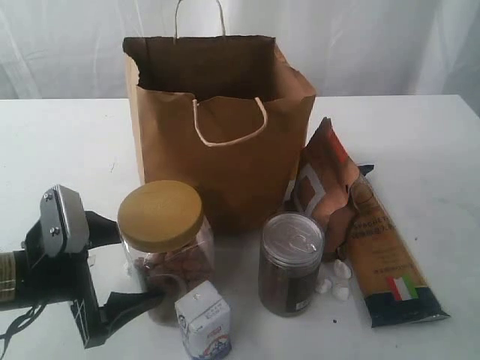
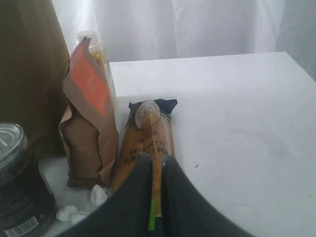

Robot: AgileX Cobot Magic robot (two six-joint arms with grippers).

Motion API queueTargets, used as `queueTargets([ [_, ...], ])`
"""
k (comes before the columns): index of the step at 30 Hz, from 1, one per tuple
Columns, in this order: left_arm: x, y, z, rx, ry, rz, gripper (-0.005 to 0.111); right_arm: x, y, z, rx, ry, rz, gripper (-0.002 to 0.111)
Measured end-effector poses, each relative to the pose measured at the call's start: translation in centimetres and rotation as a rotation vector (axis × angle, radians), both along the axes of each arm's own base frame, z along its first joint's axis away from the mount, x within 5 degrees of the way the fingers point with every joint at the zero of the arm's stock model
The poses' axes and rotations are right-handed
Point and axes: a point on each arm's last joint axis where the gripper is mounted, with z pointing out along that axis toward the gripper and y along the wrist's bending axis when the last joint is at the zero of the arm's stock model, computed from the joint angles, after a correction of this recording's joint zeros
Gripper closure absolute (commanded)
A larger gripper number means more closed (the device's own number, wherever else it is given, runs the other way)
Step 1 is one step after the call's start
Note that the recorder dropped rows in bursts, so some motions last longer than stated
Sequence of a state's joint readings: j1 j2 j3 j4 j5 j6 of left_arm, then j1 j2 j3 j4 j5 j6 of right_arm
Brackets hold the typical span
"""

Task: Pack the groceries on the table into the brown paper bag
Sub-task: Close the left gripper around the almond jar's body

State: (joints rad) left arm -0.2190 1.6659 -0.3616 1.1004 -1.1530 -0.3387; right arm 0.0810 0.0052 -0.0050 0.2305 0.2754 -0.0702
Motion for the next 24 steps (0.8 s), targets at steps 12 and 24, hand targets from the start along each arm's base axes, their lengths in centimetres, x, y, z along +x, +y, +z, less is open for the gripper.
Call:
queueTargets([
  [12, 1.6, 0.0, 0.6, -0.014, -0.024, 0.077, 0.002, 0.0, 0.0, 0.0, 0.0, 0.0, 0.0, 0.101],
  [24, 1.2, -0.2, 0.5, 0.008, -0.034, 0.011, 0.012, 0.0, 0.0, 0.0, 0.0, 0.0, 0.0, 0.101],
])
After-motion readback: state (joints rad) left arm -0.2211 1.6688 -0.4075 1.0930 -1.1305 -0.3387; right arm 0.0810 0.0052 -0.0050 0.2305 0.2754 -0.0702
